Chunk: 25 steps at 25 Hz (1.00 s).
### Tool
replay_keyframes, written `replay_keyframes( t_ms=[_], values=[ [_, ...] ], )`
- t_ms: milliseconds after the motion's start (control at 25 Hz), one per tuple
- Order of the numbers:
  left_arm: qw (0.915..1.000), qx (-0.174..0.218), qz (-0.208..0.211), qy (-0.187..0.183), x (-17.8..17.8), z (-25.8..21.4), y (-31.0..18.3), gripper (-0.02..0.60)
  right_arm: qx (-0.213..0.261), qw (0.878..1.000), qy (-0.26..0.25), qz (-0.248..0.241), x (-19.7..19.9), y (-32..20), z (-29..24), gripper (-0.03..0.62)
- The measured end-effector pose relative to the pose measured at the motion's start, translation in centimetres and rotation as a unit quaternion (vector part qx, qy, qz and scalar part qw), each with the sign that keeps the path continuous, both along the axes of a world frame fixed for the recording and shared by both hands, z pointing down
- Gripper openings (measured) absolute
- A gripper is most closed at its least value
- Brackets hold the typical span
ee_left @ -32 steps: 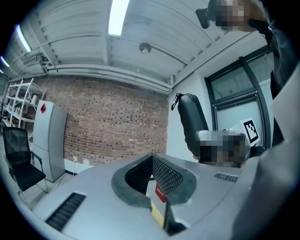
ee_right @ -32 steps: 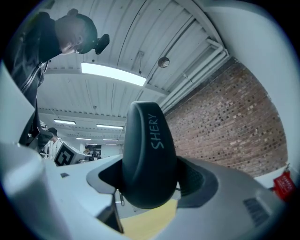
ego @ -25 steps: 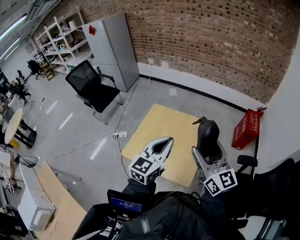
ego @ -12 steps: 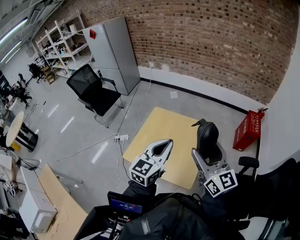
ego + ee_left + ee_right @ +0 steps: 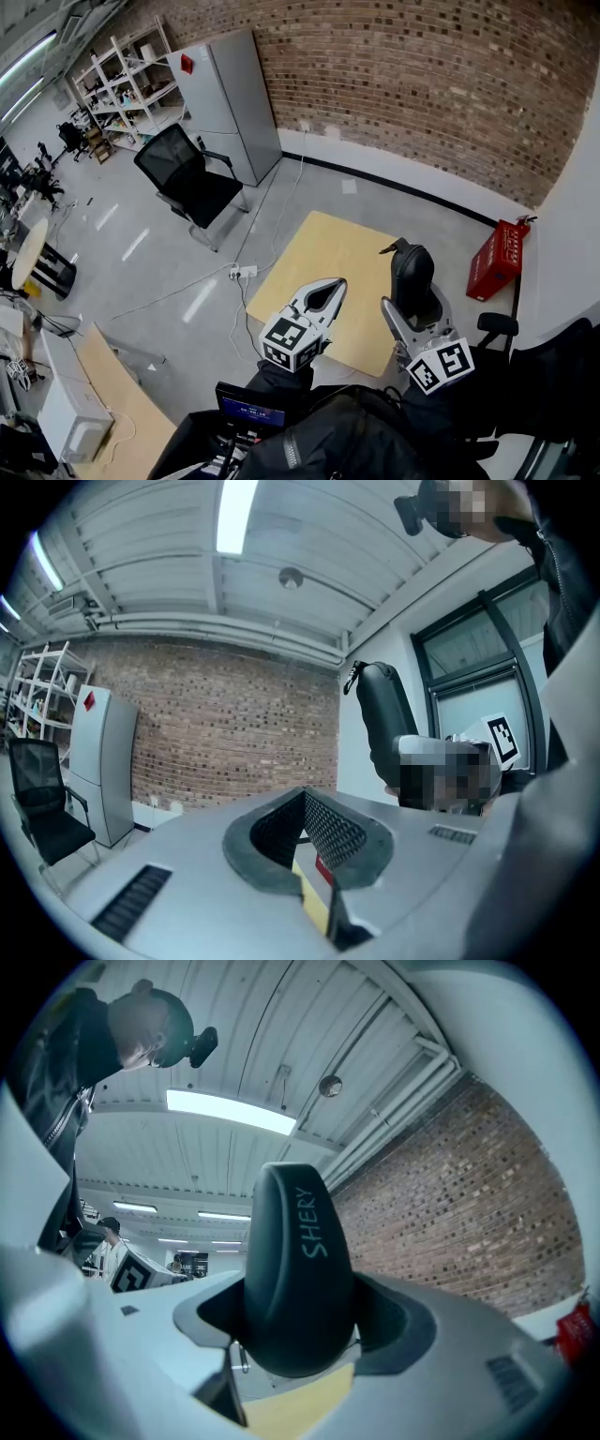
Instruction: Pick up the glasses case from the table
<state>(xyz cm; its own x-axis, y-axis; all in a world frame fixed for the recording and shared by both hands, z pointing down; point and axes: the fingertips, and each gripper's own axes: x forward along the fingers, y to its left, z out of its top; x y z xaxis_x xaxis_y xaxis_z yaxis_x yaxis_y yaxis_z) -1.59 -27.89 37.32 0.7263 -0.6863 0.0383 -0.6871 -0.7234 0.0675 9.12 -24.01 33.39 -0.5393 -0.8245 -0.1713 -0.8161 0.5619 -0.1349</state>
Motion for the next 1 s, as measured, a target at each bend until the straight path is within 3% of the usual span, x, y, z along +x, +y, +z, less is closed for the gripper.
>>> replay_keyframes(
  t_ms=[1000],
  values=[
    [1.0000, -0.001, 0.003, 0.003, -0.04, 0.07, 0.05, 0.000, -0.013, 1.000, 0.006, 0.005, -0.04, -0.24, 0.74, 0.347]
  ],
)
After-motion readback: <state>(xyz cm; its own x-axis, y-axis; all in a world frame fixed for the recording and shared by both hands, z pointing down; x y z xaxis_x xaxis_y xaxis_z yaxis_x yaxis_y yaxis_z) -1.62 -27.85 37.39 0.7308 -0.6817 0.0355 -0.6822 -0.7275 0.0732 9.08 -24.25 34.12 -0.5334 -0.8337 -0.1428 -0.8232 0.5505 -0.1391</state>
